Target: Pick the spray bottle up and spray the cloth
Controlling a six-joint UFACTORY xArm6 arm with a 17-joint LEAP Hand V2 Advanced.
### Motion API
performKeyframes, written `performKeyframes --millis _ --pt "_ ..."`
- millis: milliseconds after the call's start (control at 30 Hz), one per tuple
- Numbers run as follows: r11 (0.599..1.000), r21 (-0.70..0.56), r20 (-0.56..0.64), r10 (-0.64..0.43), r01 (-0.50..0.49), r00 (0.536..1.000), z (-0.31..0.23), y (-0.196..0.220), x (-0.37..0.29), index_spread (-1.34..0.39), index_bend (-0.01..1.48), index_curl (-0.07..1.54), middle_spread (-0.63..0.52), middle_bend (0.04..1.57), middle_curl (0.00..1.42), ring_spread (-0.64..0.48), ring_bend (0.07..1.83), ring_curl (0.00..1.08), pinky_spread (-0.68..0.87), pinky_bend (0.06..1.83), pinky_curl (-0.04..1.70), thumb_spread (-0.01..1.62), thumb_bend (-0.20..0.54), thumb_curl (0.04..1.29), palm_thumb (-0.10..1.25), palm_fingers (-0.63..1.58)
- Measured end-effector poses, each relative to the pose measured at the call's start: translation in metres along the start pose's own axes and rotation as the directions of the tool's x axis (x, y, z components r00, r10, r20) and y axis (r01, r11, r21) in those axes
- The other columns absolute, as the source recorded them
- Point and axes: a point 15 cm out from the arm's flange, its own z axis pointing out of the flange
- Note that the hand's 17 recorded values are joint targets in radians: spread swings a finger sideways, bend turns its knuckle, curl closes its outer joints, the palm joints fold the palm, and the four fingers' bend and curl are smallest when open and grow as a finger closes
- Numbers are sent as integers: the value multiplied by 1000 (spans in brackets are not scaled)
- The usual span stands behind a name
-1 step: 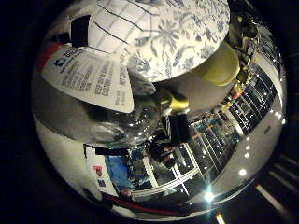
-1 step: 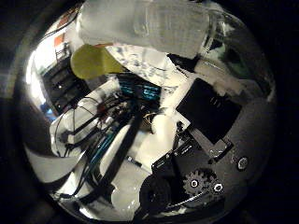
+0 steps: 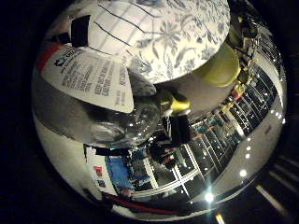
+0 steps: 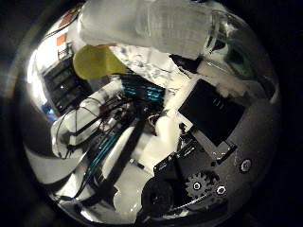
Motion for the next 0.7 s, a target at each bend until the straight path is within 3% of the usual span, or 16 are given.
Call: performKeyframes --millis 200,467,600,700 --pt "974 194 135 -144 116 980 -46 -27 -69 -182 1146 660 -71 1328 555 -154 1444 573 -240 1032 1172 1035 -12 675 1120 1222" --pt "873 445 270 -342 198 900 -99 -74 -153 -182 1155 662 -69 1328 555 -157 1445 571 -242 1030 1175 1025 -11 688 1138 1221" --pt "824 532 351 -422 193 836 -116 -107 -181 -182 1156 661 -66 1328 555 -157 1446 570 -242 1030 1176 1012 -12 694 1135 1221" --pt "793 569 410 -502 217 762 -118 -135 -195 -182 1156 661 -65 1325 553 -157 1446 570 -235 1030 1177 1009 -12 696 1135 1221"
